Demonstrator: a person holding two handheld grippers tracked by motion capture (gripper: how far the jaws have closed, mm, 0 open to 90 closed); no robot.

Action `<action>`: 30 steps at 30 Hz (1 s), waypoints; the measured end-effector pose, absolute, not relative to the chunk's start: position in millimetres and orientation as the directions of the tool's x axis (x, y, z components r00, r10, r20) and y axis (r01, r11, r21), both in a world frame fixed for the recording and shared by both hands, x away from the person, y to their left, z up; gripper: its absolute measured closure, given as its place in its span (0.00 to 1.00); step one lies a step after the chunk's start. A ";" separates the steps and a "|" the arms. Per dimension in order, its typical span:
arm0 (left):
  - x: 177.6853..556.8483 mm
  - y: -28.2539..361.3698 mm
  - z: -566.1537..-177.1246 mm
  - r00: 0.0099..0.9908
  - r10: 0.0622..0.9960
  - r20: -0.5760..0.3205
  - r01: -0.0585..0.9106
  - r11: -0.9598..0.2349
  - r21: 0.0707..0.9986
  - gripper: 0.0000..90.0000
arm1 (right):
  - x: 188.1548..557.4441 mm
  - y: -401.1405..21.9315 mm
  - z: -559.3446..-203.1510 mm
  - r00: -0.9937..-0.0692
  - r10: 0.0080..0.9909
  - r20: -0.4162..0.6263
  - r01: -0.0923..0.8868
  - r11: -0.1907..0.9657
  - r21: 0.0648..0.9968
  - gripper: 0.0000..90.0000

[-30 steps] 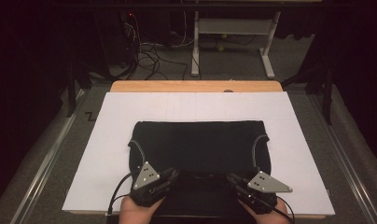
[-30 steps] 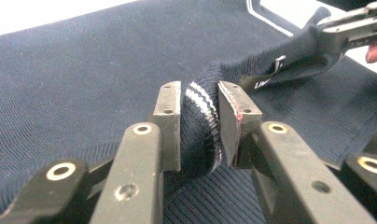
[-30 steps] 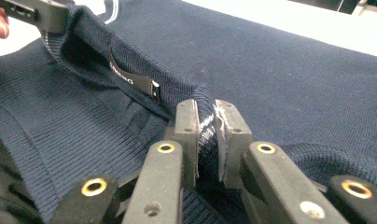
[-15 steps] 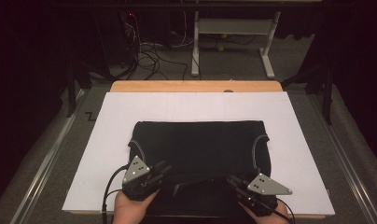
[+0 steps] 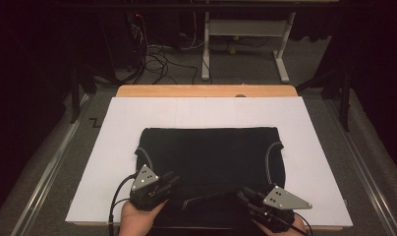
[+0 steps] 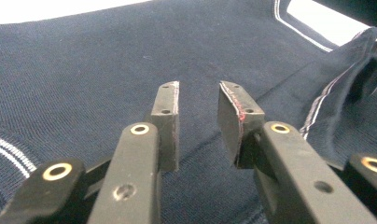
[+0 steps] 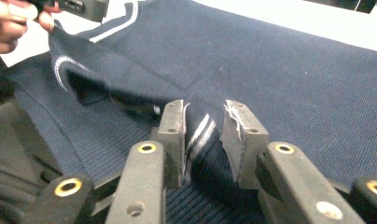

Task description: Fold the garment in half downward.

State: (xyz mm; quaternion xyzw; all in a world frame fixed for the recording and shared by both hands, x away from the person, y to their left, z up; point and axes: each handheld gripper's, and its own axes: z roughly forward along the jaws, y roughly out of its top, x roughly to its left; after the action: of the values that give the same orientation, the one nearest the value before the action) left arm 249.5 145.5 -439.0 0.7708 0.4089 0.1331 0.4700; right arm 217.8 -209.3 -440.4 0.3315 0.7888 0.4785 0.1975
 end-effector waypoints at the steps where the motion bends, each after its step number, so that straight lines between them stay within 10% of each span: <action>1: 248.8 144.8 -439.1 0.632 0.754 -0.179 0.505 -0.226 0.833 0.73 | 217.8 -209.6 -439.4 -0.702 0.712 0.007 0.331 0.318 0.888 0.77; 11: 243.7 138.2 -445.2 0.646 0.746 -0.165 0.514 -0.264 0.816 0.70 | 230.9 -199.0 -439.0 -0.684 0.730 0.007 0.363 0.332 0.871 0.99; 30: 219.9 144.8 -476.2 0.635 0.757 -0.151 0.603 -0.364 0.710 0.71 | 224.0 -196.9 -470.1 -0.688 0.726 -0.004 0.469 0.448 0.761 1.00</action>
State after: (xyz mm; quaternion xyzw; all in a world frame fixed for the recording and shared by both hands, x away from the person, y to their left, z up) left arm 219.9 144.8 -476.2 0.8197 0.4148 0.1013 0.3819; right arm 224.0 -196.9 -470.1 0.3579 0.8344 0.3844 0.1673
